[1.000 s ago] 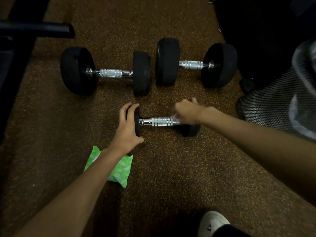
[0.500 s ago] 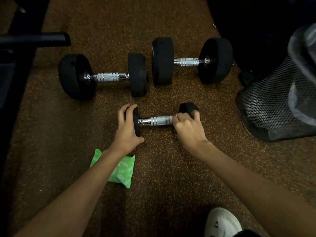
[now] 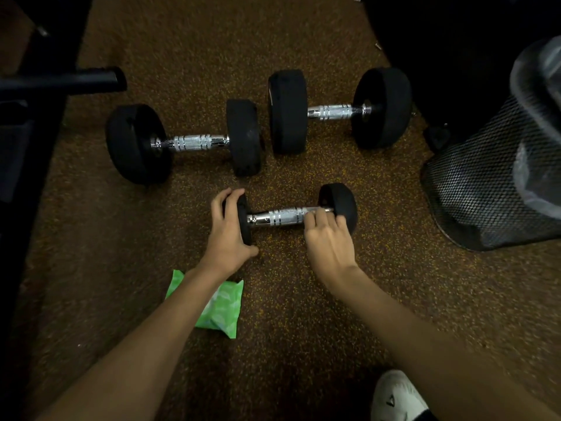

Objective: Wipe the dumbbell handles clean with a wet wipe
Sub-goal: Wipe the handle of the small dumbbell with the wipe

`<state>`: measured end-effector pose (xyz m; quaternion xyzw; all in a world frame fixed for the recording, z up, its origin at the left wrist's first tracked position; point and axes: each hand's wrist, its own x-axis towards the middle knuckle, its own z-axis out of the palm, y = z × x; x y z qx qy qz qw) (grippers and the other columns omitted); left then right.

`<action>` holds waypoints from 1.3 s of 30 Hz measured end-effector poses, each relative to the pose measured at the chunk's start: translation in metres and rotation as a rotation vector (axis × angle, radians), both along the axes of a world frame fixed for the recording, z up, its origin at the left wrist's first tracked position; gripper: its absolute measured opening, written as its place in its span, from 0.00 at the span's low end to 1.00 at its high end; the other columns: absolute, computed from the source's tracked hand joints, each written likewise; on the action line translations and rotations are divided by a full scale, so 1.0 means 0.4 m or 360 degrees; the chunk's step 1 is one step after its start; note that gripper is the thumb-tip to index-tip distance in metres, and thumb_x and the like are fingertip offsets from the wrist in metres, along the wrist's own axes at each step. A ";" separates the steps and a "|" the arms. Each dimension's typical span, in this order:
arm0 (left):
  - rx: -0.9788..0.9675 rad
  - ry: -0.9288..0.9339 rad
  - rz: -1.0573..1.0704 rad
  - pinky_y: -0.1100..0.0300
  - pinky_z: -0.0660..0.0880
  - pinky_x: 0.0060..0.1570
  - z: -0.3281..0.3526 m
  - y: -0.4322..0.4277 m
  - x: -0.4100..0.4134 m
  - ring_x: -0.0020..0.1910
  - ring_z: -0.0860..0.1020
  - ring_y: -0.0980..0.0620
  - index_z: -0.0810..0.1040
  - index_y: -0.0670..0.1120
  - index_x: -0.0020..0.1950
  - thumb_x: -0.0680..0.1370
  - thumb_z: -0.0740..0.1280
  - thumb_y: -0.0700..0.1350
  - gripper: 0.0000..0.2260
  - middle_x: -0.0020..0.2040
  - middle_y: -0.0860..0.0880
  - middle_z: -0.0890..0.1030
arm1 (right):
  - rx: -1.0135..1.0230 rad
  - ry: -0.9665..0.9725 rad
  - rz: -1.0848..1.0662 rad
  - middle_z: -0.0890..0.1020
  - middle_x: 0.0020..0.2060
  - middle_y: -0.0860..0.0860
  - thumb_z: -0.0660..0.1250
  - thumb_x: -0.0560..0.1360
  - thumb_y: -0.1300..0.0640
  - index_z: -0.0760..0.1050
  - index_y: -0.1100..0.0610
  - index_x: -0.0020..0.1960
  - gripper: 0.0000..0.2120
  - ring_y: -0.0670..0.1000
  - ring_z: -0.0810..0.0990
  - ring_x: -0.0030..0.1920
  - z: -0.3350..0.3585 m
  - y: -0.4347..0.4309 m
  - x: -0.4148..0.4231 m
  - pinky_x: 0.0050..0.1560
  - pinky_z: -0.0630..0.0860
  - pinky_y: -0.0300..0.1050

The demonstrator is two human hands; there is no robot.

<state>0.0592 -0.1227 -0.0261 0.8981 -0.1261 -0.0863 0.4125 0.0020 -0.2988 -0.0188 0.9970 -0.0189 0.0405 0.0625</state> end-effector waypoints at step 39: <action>-0.0050 -0.0037 0.0045 0.67 0.58 0.66 -0.013 -0.002 -0.017 0.67 0.54 0.60 0.59 0.48 0.73 0.58 0.78 0.33 0.48 0.72 0.48 0.53 | 0.4405 -0.0831 -0.1930 0.76 0.61 0.59 0.50 0.80 0.69 0.69 0.63 0.68 0.19 0.55 0.76 0.61 -0.032 0.073 0.029 0.60 0.73 0.45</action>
